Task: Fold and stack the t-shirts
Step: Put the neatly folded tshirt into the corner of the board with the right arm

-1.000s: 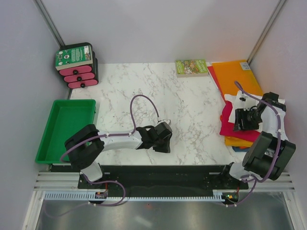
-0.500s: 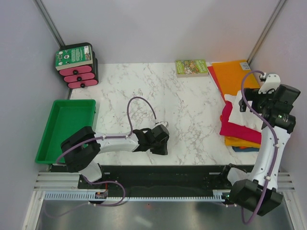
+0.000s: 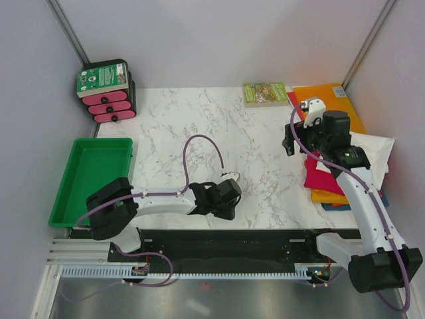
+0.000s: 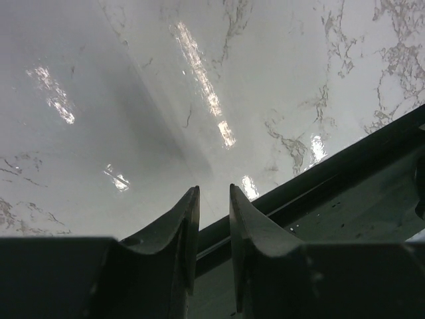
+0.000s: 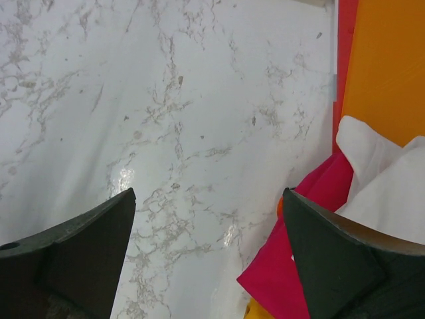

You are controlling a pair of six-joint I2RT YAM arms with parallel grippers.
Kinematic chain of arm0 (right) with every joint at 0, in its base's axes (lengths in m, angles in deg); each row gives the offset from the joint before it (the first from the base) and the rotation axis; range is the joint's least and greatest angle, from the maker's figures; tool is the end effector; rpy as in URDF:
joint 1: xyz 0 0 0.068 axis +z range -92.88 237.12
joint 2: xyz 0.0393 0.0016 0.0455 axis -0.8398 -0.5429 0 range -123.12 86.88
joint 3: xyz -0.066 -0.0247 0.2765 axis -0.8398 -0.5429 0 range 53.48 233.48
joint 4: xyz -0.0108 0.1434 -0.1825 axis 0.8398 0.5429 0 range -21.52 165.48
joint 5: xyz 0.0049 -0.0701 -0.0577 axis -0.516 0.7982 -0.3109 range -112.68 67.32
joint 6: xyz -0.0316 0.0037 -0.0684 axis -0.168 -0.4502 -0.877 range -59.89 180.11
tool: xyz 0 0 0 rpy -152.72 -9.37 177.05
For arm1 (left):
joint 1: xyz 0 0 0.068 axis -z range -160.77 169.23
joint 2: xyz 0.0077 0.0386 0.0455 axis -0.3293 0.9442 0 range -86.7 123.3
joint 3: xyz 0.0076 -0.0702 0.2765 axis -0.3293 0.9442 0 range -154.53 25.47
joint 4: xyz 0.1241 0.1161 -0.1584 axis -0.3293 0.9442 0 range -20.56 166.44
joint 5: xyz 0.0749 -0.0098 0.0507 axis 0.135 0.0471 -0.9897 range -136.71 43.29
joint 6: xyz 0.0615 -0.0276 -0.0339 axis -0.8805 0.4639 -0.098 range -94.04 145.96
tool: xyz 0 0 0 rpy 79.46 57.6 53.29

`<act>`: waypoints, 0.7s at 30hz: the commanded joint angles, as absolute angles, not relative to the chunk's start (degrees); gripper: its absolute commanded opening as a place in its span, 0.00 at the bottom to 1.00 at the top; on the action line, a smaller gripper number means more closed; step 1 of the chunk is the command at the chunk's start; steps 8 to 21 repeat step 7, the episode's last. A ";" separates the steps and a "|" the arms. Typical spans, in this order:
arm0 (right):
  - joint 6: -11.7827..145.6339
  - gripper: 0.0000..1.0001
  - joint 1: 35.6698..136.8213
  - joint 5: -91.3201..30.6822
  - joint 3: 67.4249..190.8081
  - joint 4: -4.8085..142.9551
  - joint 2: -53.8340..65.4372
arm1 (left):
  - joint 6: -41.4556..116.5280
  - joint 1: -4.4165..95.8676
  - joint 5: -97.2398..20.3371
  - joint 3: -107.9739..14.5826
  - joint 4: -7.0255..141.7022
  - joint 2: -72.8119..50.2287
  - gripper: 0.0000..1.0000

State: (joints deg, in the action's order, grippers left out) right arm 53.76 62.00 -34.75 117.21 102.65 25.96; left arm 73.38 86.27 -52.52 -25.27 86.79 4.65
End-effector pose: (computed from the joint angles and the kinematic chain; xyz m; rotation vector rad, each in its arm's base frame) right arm 0.2103 0.0312 0.3550 -0.3308 2.0857 0.2077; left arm 0.1231 -0.2743 0.1804 0.4209 2.6648 -0.5774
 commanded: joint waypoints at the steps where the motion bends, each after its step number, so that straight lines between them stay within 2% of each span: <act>1: 55.10 0.98 68.09 -27.09 112.56 98.71 26.41 | 73.41 87.16 -56.46 -27.17 89.13 5.06 0.31; 7: 56.07 0.98 74.34 -24.88 101.49 95.73 33.68 | 74.47 88.74 -58.48 -30.94 92.64 7.96 0.31; 21: 56.07 0.98 74.34 -24.88 101.49 95.73 33.68 | 74.47 88.74 -58.48 -30.94 92.64 7.96 0.31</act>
